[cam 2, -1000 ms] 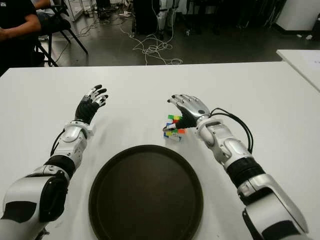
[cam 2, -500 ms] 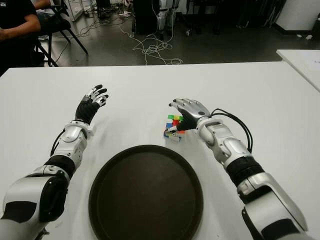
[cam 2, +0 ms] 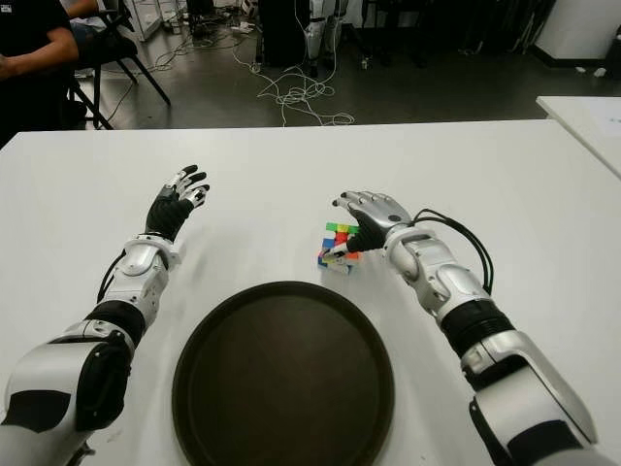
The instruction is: Pick up the Rubik's Cube and put it in the plate
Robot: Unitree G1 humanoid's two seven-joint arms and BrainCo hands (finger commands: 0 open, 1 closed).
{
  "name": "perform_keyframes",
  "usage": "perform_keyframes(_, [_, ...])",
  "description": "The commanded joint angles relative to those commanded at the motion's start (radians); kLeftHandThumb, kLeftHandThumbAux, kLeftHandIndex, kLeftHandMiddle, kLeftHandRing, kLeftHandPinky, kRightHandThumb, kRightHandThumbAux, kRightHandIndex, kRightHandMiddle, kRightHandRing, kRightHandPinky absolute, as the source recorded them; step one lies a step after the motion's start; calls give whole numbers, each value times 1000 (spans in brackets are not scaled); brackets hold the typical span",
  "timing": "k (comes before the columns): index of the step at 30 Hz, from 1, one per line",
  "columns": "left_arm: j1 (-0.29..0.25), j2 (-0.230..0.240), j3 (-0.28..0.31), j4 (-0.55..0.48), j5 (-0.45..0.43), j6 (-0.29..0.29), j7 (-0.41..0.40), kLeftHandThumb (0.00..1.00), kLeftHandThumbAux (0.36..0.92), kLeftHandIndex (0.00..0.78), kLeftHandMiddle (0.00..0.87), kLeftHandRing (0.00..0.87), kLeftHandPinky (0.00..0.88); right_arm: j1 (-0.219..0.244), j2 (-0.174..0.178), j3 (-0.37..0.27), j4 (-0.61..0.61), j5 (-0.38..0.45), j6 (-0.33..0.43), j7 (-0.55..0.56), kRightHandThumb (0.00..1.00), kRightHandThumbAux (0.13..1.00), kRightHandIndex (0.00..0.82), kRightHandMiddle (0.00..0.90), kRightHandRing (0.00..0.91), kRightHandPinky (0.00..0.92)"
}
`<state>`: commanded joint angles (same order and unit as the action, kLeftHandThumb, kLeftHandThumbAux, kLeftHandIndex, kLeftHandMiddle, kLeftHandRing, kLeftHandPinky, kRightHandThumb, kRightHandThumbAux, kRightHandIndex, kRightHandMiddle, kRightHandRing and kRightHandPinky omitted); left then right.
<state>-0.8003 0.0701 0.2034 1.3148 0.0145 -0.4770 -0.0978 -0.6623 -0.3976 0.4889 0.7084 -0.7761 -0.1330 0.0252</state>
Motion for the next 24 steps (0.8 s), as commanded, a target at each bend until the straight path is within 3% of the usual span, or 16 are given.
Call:
perform_keyframes(6, [-4, -2, 0, 1, 3, 9, 10, 19, 658, 111, 150, 127, 104, -14, 7, 8, 32, -5, -7, -9, 0, 440, 8, 68, 69, 79])
perform_keyframes(24, [-12, -13, 17, 2, -11, 21, 8, 19, 650, 139, 170, 134, 108, 2, 11, 16, 8, -4, -20, -20, 0, 439, 18, 72, 73, 91])
